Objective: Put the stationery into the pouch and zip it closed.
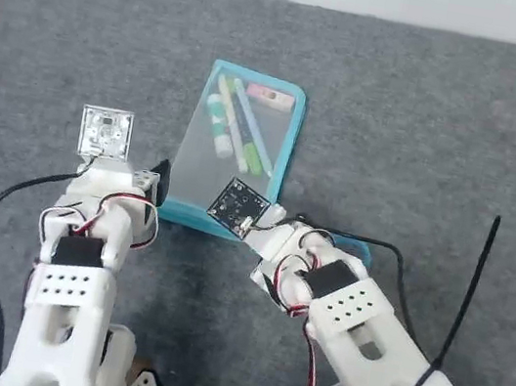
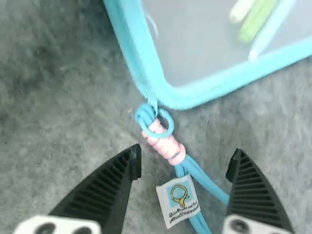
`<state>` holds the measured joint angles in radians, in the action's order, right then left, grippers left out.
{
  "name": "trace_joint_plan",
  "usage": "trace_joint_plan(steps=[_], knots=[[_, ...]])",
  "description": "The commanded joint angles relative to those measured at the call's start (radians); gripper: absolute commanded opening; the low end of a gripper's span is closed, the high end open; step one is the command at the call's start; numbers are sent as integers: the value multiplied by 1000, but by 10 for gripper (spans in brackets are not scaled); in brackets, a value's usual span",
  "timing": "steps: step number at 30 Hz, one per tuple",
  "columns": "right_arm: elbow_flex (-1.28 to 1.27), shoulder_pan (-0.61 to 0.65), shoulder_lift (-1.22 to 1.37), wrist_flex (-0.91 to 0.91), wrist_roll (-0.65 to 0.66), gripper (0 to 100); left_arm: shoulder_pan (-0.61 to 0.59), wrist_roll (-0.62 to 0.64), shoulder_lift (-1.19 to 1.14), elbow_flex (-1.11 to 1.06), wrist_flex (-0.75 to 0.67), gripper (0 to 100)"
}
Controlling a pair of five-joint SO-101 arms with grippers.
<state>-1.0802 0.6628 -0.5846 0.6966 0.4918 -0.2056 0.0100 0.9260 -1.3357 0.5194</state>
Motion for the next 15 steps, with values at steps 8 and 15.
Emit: trace_joint_plan(steps=[8, 15], knots=[[135, 7, 291, -77, 18, 263, 3, 12, -2, 70, -32, 210], [222, -7, 450, -111, 20, 263, 3, 12, -2, 70, -31, 210]])
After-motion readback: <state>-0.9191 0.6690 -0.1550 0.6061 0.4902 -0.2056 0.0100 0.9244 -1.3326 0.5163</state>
